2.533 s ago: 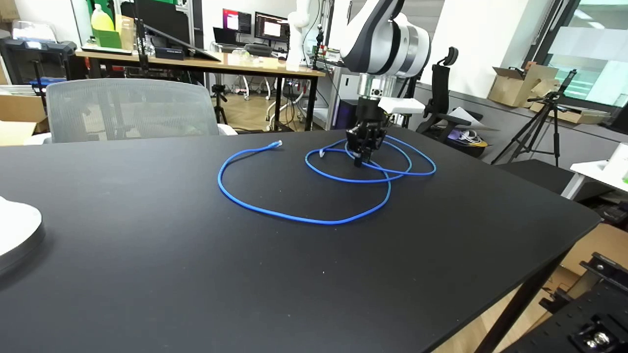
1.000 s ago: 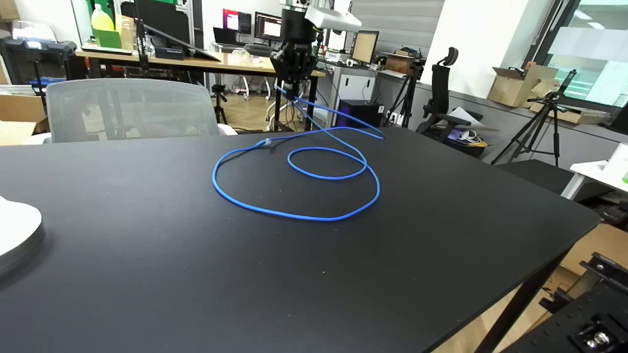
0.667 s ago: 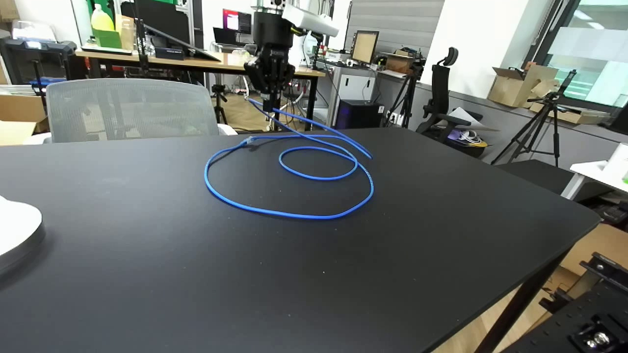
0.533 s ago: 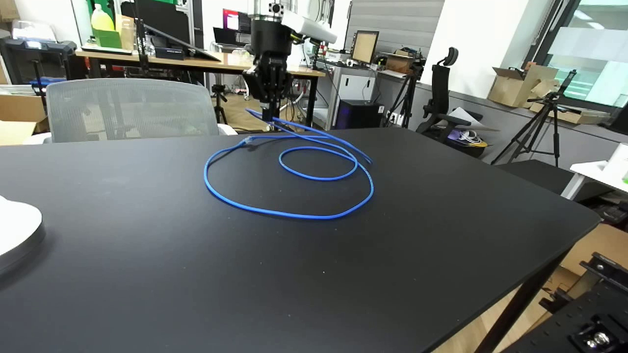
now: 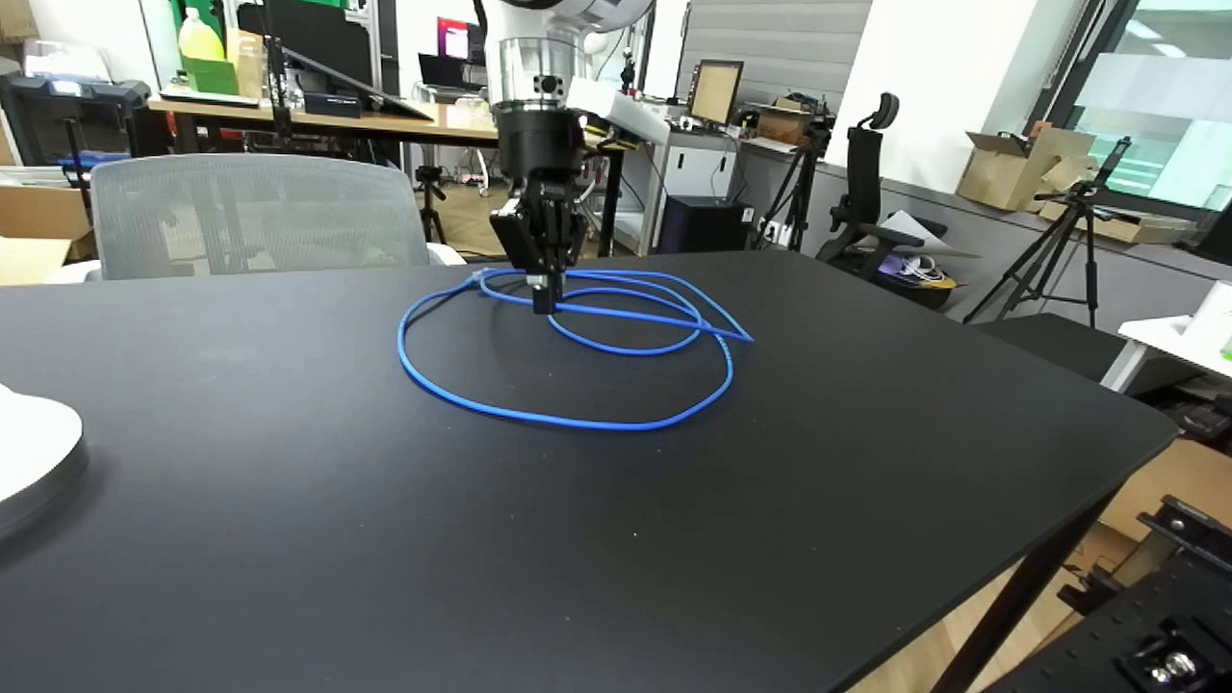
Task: Coil the cord
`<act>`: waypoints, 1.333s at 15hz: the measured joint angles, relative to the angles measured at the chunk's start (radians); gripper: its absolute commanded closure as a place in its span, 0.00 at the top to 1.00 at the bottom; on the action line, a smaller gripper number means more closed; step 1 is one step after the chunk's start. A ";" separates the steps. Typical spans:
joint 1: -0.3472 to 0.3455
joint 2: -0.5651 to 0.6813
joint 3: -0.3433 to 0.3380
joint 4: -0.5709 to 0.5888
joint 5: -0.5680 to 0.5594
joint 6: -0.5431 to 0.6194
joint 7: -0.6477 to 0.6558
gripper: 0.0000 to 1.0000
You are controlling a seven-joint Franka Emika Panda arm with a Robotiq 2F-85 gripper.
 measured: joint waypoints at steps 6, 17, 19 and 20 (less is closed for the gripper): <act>-0.004 0.012 0.005 -0.002 0.021 -0.079 -0.002 0.79; -0.038 -0.037 -0.076 -0.062 -0.037 0.150 0.074 1.00; -0.037 -0.046 -0.102 -0.101 -0.064 0.273 0.117 1.00; -0.036 -0.048 -0.116 -0.120 -0.077 0.326 0.141 1.00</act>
